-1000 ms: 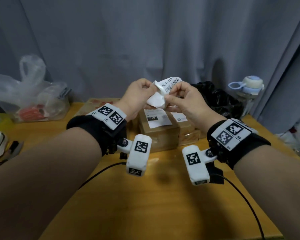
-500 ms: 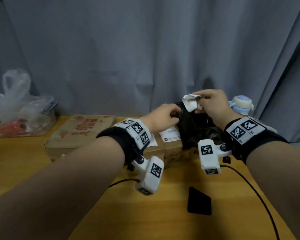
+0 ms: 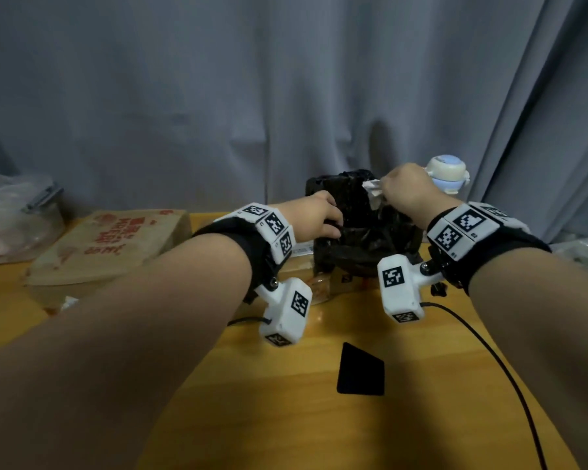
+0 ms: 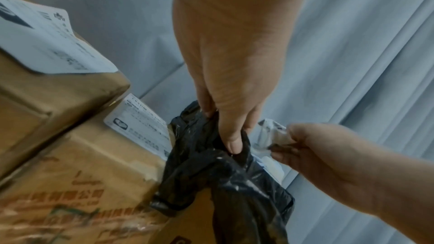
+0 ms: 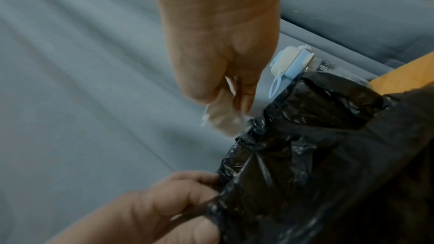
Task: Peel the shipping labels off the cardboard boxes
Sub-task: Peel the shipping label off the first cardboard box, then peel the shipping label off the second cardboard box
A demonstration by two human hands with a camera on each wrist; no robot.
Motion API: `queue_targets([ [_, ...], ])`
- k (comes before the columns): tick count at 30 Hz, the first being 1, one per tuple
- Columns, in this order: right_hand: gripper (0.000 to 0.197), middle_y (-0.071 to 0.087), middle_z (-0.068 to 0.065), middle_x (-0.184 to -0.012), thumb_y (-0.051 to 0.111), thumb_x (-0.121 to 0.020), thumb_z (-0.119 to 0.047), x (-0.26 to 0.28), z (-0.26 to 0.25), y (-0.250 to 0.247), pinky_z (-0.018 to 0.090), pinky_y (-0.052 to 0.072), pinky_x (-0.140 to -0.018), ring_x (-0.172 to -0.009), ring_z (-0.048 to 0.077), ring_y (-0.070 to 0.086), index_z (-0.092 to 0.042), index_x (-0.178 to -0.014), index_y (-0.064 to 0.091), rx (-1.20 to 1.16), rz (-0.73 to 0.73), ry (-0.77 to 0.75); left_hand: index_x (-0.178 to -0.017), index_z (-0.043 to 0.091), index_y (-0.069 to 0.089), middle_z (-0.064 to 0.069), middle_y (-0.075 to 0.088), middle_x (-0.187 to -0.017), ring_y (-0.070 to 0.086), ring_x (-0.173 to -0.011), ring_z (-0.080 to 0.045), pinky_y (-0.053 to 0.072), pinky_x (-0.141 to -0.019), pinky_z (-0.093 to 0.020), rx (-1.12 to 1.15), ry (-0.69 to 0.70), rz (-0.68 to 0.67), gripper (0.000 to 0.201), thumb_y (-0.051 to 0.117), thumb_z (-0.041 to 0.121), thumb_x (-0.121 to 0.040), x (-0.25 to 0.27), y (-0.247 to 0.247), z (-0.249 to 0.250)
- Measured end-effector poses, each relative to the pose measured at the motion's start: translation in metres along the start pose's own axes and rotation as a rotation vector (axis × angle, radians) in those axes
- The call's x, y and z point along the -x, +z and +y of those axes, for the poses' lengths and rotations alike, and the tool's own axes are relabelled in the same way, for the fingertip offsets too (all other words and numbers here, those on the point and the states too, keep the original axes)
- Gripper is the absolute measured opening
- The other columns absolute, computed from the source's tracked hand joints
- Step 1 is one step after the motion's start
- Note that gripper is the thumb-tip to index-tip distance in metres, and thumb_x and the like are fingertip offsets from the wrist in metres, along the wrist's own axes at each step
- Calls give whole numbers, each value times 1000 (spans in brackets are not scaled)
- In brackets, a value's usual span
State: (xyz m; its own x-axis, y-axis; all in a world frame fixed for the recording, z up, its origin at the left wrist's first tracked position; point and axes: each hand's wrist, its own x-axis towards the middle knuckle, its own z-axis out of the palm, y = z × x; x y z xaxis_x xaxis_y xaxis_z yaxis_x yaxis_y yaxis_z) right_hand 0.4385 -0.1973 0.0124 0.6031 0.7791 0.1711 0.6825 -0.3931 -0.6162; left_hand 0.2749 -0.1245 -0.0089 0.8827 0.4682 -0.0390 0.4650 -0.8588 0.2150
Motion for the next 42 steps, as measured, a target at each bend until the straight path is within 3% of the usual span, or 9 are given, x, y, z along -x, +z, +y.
queue_targets([
  [3,27,61,15,-77,49,-86,-23,4,1,6,29,37,-57,-72,28,56,-6,-65,54,-111,-34,-2,-118,16,62,-5,35,-140,46,-119,-23,35,-97,-27,-29,40,-2,30,55,30,-93,7,-2,-4],
  [9,24,60,16,-78,44,-84,6,14,-1,14,21,45,-44,-57,26,61,-8,-93,61,-63,49,-65,-128,19,54,-3,37,-144,41,-129,-17,29,-101,-20,80,95,113,38,58,30,-91,19,0,-6],
  [14,28,61,15,-68,41,-86,10,16,-8,10,18,47,-35,-30,8,53,-11,-82,60,-141,76,-46,-124,18,57,-3,46,-132,48,-118,-16,34,-97,-19,157,72,245,33,55,30,-93,26,-3,-10],
  [18,27,66,17,-78,46,-88,9,19,-12,10,12,45,-39,-32,2,55,-1,-90,71,-78,19,-50,-119,16,59,-4,51,-121,52,-111,-17,41,-97,-26,194,27,279,30,55,29,-93,29,-3,-16],
  [22,28,67,15,-87,48,-85,8,28,-18,12,20,48,-60,-69,16,59,-2,-95,71,-167,-18,-163,-125,13,55,-8,55,-118,54,-106,-19,38,-85,-18,245,-2,393,36,56,28,-93,22,-8,-10],
  [26,17,61,8,-76,64,-81,2,31,-21,4,26,48,-64,-64,15,55,-14,-76,60,-436,48,-280,-136,10,44,-3,57,-118,52,-95,-9,41,-77,-14,644,38,376,46,57,21,-93,9,-13,2],
  [29,25,58,8,-67,67,-80,1,33,-15,-4,24,49,-51,-52,12,55,-18,-70,53,-490,68,-272,-109,9,55,-5,61,-92,56,-78,-12,49,-65,-16,996,34,290,18,58,8,-91,6,-15,3],
  [38,28,64,10,-95,61,-86,-4,49,-33,6,21,57,-73,-83,13,63,1,-114,61,-726,-90,-241,-69,19,55,-1,58,-62,54,-58,-15,51,-69,-36,768,-75,642,21,68,9,-83,-5,-23,-3],
  [42,8,63,-2,-77,64,-85,-12,44,-32,4,20,50,-63,-64,-2,56,-13,-92,67,-387,115,-393,-77,7,65,-6,61,-64,56,-50,-6,52,-59,-24,851,-2,627,7,68,4,-83,4,-28,1],
])
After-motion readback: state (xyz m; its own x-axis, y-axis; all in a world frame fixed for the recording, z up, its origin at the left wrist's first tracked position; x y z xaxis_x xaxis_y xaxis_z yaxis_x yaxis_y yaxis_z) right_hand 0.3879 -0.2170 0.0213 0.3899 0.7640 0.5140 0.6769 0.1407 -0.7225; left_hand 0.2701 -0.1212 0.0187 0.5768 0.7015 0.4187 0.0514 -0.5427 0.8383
